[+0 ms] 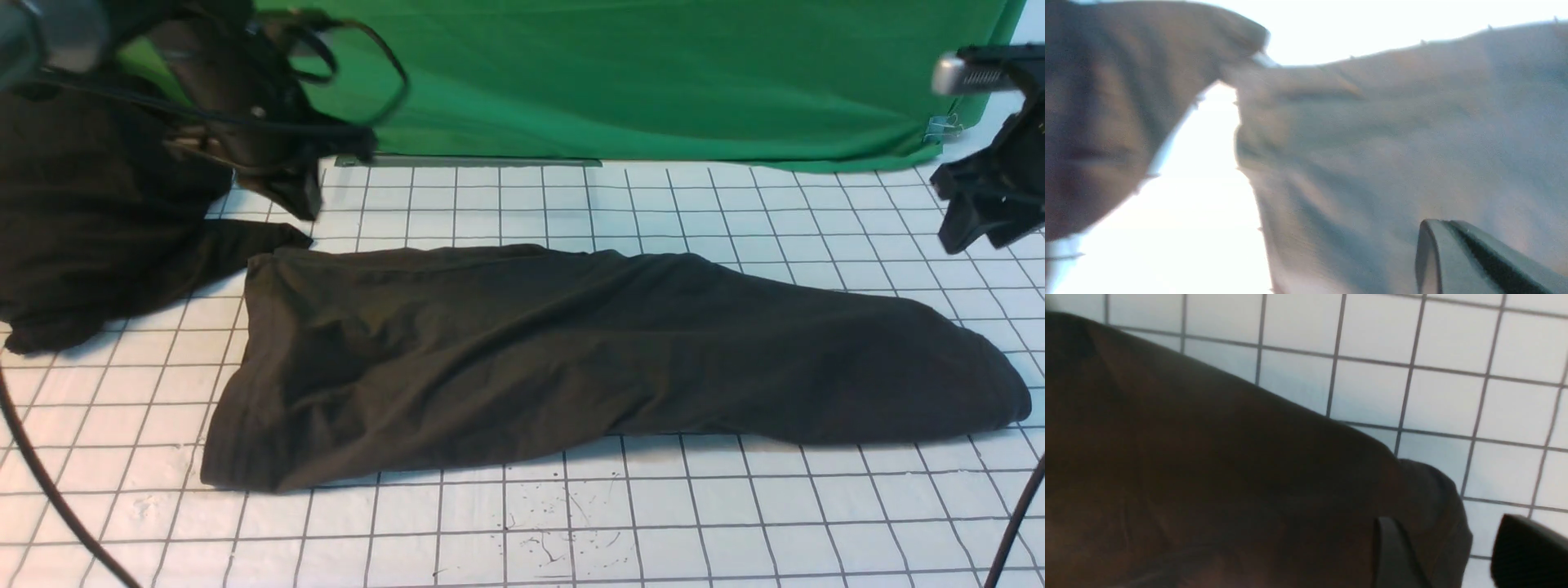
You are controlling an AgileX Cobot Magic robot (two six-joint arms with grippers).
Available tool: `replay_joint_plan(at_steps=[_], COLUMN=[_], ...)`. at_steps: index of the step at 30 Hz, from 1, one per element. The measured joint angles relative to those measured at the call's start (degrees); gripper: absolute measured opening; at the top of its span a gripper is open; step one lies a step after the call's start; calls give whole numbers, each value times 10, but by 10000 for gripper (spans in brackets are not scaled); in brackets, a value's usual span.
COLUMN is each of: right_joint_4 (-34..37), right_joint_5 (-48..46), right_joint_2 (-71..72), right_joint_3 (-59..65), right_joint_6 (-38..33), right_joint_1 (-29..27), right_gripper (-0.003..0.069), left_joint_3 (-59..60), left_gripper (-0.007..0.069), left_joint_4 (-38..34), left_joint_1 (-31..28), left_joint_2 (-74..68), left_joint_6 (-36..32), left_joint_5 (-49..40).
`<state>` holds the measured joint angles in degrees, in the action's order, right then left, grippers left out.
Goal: Fold a long-sleeved shirt over a white checkered tablecloth.
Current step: 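Pull the folded dark garment lengthwise by its ends to straighten it flat on the table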
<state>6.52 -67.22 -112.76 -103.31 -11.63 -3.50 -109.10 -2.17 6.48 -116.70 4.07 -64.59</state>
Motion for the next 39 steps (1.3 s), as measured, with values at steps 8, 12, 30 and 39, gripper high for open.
replay_joint_plan(at_steps=[8, 12, 30, 39], right_joint_4=[4, 6, 10, 10], right_joint_5=[-2, 5, 10, 10], right_joint_2=[11, 10, 10, 10], right_joint_3=[1, 1, 1, 1], right_joint_6=[1, 1, 1, 1], right_joint_1=[1, 4, 17, 17], right_gripper=[252, 252, 252, 252], left_joint_3=[-5, -5, -100, -118], left_gripper=[271, 452, 8, 28], left_joint_4=[17, -1, -34, 22], left_joint_1=[-47, -46, -45, -44], left_joint_2=[-47, -69, -115, -130], left_joint_6=[15, 15, -34, -41], left_joint_5=[-8, 4, -8, 7])
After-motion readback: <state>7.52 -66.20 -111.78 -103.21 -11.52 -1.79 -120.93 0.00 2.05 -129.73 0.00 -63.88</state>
